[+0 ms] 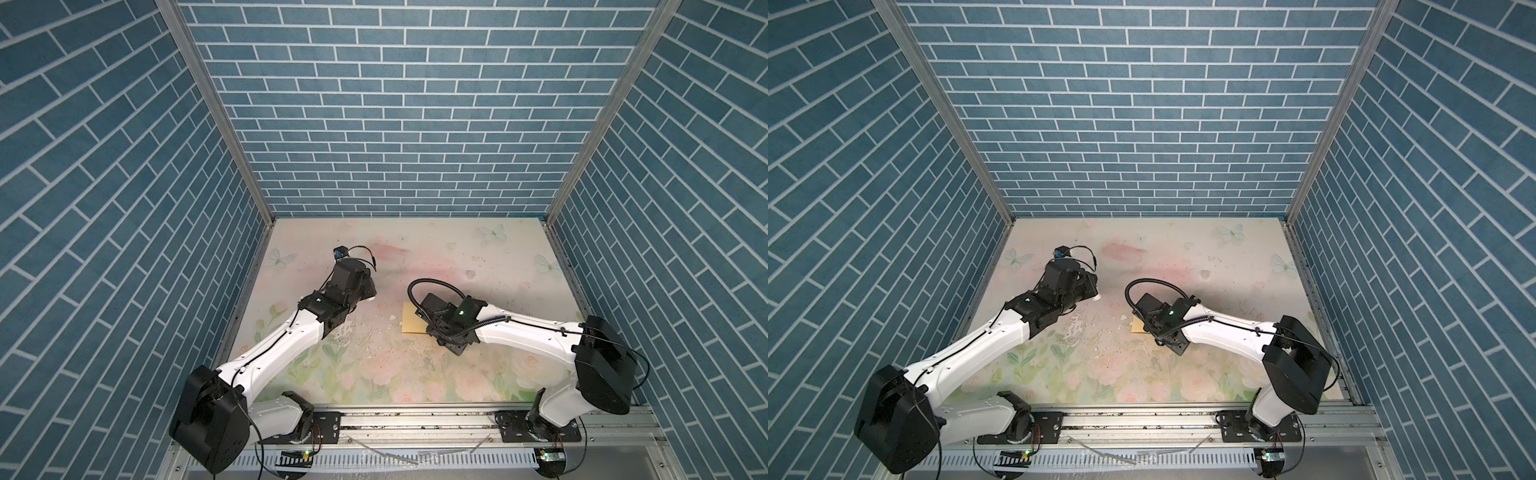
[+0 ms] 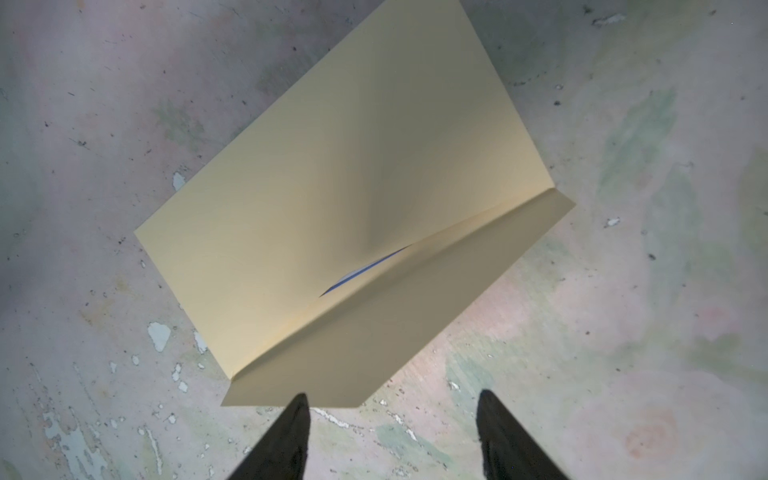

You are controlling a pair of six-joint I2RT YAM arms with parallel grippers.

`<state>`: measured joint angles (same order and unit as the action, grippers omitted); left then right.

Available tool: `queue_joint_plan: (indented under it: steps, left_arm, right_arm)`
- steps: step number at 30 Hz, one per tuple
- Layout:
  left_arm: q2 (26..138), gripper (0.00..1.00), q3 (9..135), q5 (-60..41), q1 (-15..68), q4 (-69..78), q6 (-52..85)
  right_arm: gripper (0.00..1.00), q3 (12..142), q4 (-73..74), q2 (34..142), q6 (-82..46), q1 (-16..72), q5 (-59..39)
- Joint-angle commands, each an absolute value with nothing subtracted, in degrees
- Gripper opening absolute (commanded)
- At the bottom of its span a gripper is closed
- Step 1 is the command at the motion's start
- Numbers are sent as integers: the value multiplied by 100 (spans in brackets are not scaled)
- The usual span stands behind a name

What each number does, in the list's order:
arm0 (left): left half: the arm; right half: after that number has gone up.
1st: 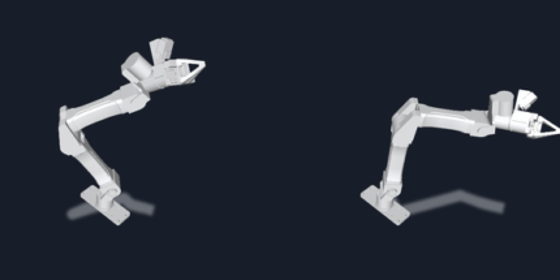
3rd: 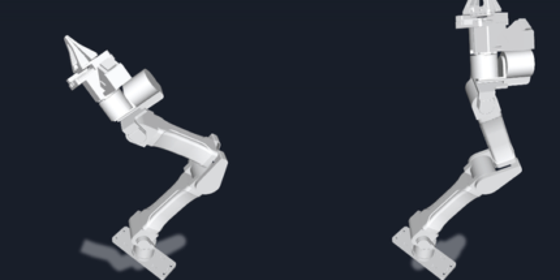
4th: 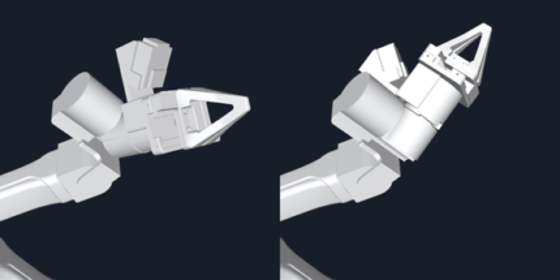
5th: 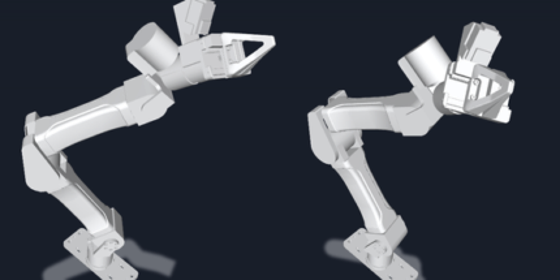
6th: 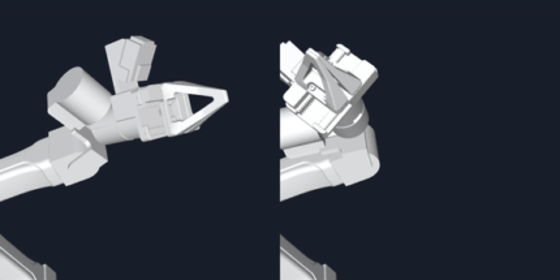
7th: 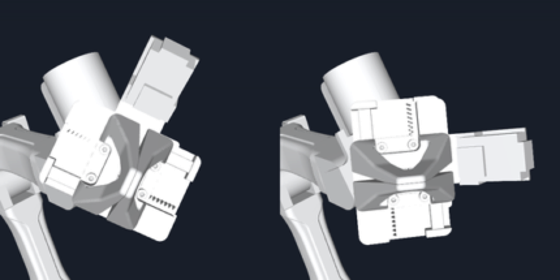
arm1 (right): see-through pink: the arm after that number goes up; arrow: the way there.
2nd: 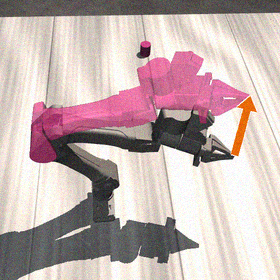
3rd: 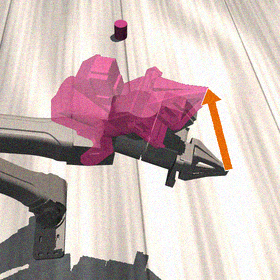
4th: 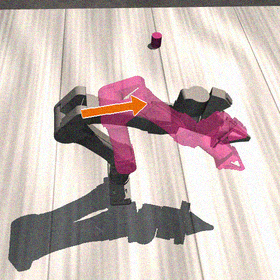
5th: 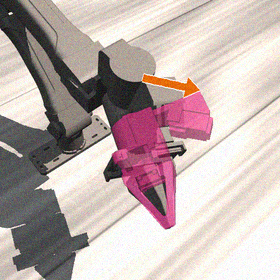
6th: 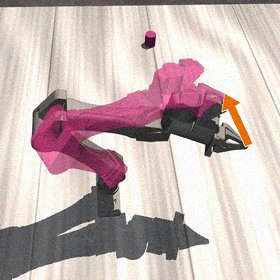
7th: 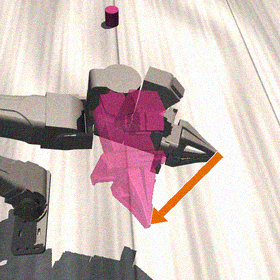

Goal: Place the letter into the envelope and seal it

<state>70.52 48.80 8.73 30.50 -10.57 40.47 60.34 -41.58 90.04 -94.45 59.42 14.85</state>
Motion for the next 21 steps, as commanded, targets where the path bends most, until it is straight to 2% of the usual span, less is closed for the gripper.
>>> queue_joint_plan:
  steps: [1, 7, 12, 21]
  left_arm:
    - [7040, 0, 4790, 898, 3006, -969, 4016]
    - [7075, 0, 4783, 871, 3006, -943, 4034]
    - [7093, 0, 4794, 876, 3006, -949, 4026]
    - [7126, 0, 4799, 851, 3008, -955, 4041]
  right_arm:
    - [57, 6005, -3990, 9084, -9905, 5950, 1600]
    - [46, 5903, -3883, 9182, -9912, 5828, 1577]
    - [41, 5792, -3753, 9218, -9966, 5766, 1490]
    - [26, 5637, -3525, 9370, -9976, 5678, 1283]
